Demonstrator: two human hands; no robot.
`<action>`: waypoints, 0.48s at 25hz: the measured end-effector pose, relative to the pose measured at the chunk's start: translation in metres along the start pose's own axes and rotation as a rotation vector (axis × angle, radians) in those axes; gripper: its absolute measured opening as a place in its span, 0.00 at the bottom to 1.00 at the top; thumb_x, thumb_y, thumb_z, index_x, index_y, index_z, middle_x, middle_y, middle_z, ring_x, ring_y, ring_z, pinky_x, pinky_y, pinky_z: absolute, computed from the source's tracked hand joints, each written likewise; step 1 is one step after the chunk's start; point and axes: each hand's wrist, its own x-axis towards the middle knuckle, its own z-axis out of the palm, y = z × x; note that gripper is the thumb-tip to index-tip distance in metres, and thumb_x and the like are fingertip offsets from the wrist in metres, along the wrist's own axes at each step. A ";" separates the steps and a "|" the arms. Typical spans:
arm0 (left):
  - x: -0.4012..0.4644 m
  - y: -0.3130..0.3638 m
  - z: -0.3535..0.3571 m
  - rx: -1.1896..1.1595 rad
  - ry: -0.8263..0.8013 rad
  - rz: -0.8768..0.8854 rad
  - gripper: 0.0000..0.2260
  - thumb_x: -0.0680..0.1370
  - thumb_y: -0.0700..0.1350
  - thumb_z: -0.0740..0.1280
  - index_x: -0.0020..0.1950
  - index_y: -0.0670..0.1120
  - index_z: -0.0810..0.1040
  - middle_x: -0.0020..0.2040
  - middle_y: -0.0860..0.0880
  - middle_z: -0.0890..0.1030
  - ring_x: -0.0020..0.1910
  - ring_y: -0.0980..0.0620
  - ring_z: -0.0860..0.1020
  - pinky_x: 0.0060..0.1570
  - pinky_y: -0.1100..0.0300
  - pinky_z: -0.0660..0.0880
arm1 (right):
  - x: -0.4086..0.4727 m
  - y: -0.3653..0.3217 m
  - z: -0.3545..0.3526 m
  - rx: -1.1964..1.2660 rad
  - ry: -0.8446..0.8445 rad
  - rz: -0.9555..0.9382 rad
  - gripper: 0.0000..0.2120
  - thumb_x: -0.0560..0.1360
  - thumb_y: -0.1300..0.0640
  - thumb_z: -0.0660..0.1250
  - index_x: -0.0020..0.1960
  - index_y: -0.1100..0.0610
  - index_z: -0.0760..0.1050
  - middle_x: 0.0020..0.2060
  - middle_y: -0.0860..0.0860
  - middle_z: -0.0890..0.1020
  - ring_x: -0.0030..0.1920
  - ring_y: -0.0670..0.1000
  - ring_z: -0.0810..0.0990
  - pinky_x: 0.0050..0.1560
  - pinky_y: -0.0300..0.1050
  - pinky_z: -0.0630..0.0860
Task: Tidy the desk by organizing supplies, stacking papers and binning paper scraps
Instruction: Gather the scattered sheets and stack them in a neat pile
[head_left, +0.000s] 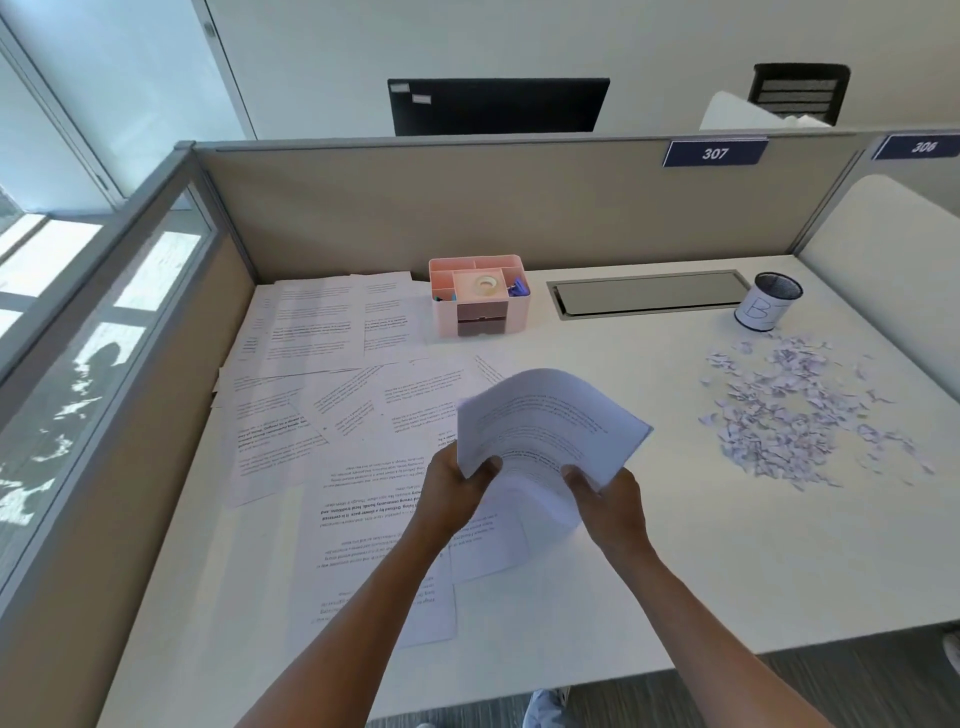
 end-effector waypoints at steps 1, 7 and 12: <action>0.000 -0.002 0.001 0.007 -0.009 -0.019 0.09 0.80 0.43 0.70 0.60 0.48 0.81 0.54 0.50 0.85 0.52 0.50 0.82 0.51 0.52 0.82 | 0.001 0.001 0.001 -0.036 -0.033 0.017 0.04 0.77 0.57 0.70 0.51 0.53 0.80 0.44 0.44 0.85 0.45 0.41 0.83 0.40 0.33 0.76; 0.007 0.001 -0.001 -0.020 0.070 -0.032 0.06 0.82 0.43 0.67 0.57 0.46 0.82 0.51 0.49 0.84 0.48 0.50 0.82 0.45 0.62 0.79 | 0.001 -0.002 0.000 -0.043 0.030 -0.026 0.08 0.78 0.56 0.68 0.41 0.48 0.78 0.37 0.45 0.83 0.38 0.40 0.80 0.35 0.32 0.74; 0.009 -0.002 -0.017 0.001 0.067 -0.053 0.08 0.80 0.46 0.70 0.57 0.45 0.81 0.50 0.48 0.85 0.47 0.50 0.84 0.46 0.55 0.82 | 0.009 -0.015 -0.001 -0.079 -0.045 -0.076 0.08 0.77 0.57 0.69 0.50 0.44 0.78 0.44 0.38 0.84 0.46 0.36 0.81 0.41 0.31 0.75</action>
